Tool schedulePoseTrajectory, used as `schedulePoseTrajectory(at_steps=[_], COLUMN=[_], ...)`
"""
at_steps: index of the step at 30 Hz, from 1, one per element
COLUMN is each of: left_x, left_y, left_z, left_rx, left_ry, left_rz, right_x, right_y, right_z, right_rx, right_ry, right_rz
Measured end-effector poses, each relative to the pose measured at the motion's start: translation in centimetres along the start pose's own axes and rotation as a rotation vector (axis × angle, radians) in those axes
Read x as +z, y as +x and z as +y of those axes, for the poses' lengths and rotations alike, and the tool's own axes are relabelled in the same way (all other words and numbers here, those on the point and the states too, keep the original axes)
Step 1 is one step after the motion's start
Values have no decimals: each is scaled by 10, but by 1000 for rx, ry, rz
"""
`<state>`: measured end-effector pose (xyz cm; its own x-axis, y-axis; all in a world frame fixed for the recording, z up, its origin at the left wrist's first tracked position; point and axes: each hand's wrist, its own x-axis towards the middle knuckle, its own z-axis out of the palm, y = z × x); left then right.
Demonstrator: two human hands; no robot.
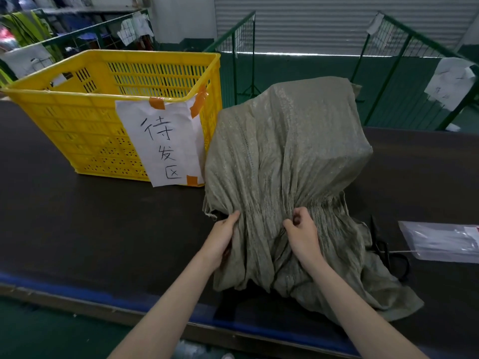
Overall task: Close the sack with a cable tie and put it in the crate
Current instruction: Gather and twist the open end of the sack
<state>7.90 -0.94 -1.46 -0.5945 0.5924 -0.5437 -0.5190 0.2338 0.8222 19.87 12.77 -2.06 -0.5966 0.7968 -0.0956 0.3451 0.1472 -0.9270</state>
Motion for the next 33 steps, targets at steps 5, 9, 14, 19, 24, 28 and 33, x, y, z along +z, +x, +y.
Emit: schedulePoseTrajectory(at_steps=[5,9,14,19,24,28,33], left_x=[-23,-14,21,47,61,57,47], left_y=[25,36,38,48,49,53,58], left_z=[20,45,73,81,74,67,65], left_rx=[-114,-143,-185,-211,-243,-189,-70], left_ry=[-407,-434,-137,202,289,208,48], left_rz=[-11,-125,-221,-206,-215,-135,-58], right_x=[-5,-5,-2,0,0,-4,-15], right_y=[0,0,-2,-5,-7,-3,2], right_z=[0,-1,-3,-3,-1,7,11], right_rx=[-5,-16,-72,-86,-87,-62,-68], right_ry=[-17,-64,-78,-32,-10,1,39], right_rz=[-23,-30,-19,-32,-66,-45,39])
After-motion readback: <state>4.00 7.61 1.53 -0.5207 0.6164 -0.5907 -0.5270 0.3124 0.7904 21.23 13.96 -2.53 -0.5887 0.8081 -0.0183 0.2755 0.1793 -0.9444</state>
